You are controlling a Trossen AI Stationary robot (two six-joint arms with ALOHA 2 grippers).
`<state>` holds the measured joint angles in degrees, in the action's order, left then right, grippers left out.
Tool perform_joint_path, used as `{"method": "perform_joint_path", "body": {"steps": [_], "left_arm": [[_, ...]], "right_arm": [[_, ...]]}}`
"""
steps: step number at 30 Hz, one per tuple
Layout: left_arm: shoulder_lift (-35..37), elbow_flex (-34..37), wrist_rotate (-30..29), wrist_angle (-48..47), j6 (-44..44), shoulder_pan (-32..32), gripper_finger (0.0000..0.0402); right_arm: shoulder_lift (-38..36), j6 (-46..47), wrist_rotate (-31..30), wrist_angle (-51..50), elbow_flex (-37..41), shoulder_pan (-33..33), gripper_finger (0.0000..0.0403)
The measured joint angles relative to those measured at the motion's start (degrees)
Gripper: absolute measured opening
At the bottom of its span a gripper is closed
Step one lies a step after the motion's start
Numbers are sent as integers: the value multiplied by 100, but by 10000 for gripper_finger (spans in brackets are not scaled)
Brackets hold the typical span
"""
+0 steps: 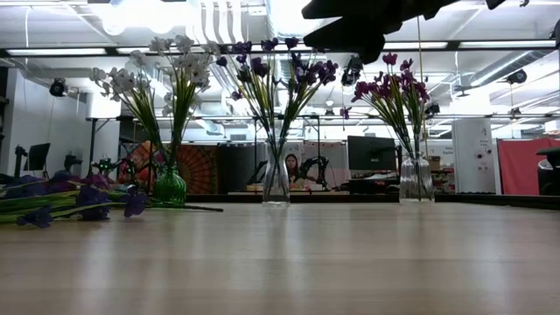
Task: Sort flowers into vase by color
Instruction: Put the dark violet flowers into the left transparent vase
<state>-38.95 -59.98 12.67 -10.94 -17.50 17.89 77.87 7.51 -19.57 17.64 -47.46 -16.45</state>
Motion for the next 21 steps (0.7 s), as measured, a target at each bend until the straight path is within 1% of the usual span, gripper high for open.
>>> {"method": "perform_joint_path", "body": {"steps": [4,7,10,12,15,21], "left_arm": [[-147,-391,-512,-528,393,-564,316],[-158,-481,-619,-868,449,-932,316],[-137,-344,-647,-964,354,-1323,316],[-86,-176,-961,-986,281,-1612,316],[-29,50,-1587,-998,185,-2071,316],[-32,131,-2197,-931,132,-3059,316]], "right_arm": [[0,0,0,-112,0,0,254],[0,-7,0,-158,0,0,254],[0,-50,2,-243,0,0,254],[4,-65,1,-286,0,0,254],[4,-64,1,-282,0,0,254],[4,-64,2,-287,0,0,254]]}}
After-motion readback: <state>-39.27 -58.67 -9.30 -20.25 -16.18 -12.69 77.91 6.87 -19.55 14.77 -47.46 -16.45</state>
